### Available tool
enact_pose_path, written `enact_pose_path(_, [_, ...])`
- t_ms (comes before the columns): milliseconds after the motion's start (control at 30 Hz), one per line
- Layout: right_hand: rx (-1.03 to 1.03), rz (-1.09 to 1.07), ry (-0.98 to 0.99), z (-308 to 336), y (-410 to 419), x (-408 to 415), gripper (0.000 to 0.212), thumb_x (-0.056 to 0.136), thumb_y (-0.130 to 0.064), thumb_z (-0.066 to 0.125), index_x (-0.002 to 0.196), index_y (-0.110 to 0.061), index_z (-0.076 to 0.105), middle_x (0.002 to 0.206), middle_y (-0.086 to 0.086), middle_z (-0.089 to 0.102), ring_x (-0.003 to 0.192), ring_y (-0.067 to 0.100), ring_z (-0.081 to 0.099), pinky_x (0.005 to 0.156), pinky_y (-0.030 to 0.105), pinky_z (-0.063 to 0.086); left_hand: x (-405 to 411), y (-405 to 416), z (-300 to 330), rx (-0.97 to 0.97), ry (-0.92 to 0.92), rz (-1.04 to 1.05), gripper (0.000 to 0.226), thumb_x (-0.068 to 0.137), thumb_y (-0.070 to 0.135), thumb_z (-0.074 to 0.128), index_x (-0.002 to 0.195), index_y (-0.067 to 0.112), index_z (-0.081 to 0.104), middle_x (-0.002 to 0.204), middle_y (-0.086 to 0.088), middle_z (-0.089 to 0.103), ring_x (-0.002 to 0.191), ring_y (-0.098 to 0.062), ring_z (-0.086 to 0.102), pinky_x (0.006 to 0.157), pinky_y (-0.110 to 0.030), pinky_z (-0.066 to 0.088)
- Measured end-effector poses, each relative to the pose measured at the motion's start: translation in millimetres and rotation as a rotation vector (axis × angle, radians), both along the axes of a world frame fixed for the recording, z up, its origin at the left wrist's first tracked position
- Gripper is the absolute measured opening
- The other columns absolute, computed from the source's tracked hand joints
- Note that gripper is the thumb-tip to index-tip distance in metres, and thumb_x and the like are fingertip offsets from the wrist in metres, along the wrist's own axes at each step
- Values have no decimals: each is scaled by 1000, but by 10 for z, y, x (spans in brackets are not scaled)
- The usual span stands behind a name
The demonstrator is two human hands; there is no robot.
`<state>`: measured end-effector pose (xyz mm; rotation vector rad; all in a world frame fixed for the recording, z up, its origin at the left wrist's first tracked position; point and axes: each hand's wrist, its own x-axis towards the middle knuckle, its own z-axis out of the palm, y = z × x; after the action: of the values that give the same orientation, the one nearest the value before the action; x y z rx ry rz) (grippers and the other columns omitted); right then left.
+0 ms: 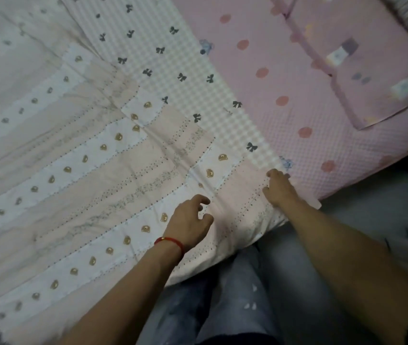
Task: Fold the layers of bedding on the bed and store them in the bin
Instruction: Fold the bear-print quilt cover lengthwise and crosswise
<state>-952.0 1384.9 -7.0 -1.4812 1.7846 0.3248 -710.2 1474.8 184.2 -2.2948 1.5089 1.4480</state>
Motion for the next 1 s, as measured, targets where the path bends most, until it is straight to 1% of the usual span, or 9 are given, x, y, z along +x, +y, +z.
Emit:
enact_pose_path(200, [-68,84,130,-41,156,44,18,102,-27,46,112,-16,55,115,10,64,103,33,60,92,42,43,126,315,-105,106,-36,8,36,96,22,55,132,24,56,127,-4,61,102,-15,56,86,-24,43])
enact_pose_path(333, [-81,60,-57,200,662,181,14,101,-37,47,106,-23,51,103,1,61,91,28,61,86,51,54,223,485,-140,152,2,12,33,94,19,55,127,23,57,119,-4,64,90,-16,62,76,-22,47])
enact_pose_path(433, [-66,153,-187,680,1124,448,13,102,-32,53,106,-20,52,101,2,59,92,25,61,80,40,52,348,541,-178,165,63,10,28,95,17,54,122,21,60,106,-2,66,74,-11,61,60,-14,47])
enact_pose_path(500, [-78,224,-256,882,1427,624,13,102,-31,54,97,-22,45,96,0,56,90,23,59,74,37,48,444,531,-259,184,103,99,25,96,26,57,120,19,62,106,-4,68,72,-12,60,65,-20,54])
enact_pose_path(567, [-146,242,-243,1092,1773,873,13,101,-33,55,99,-22,48,98,0,57,92,22,58,69,34,38,645,567,-262,222,218,285,37,95,40,62,120,13,61,108,-9,68,80,-18,62,76,-36,60])
enact_pose_path(667, [-213,260,-206,1229,2205,1160,16,101,-34,54,107,-19,54,110,3,61,100,25,60,71,31,31,938,565,-295,281,405,519,48,93,53,64,110,9,62,108,-12,68,97,-30,69,80,-43,61])
enact_pose_path(867, [-264,68,-55,1612,3156,1916,18,101,-26,56,112,-12,60,103,0,58,91,17,53,80,33,43,1792,1002,-378,201,439,491,34,100,34,59,101,1,64,93,-17,73,80,-31,72,81,-46,60])
enact_pose_path(933, [-227,29,29,1696,3351,2116,17,101,-23,53,116,-16,59,115,4,64,101,21,60,86,36,47,1984,1243,-344,188,425,480,29,99,31,61,93,2,63,88,-17,73,78,-32,71,81,-46,59])
enact_pose_path(1000, [-230,-25,39,1771,3572,2317,21,99,-12,50,118,-12,57,145,11,54,128,31,54,99,37,47,2168,1514,-324,176,420,483,29,99,30,62,90,3,60,89,-19,73,78,-32,71,82,-48,60])
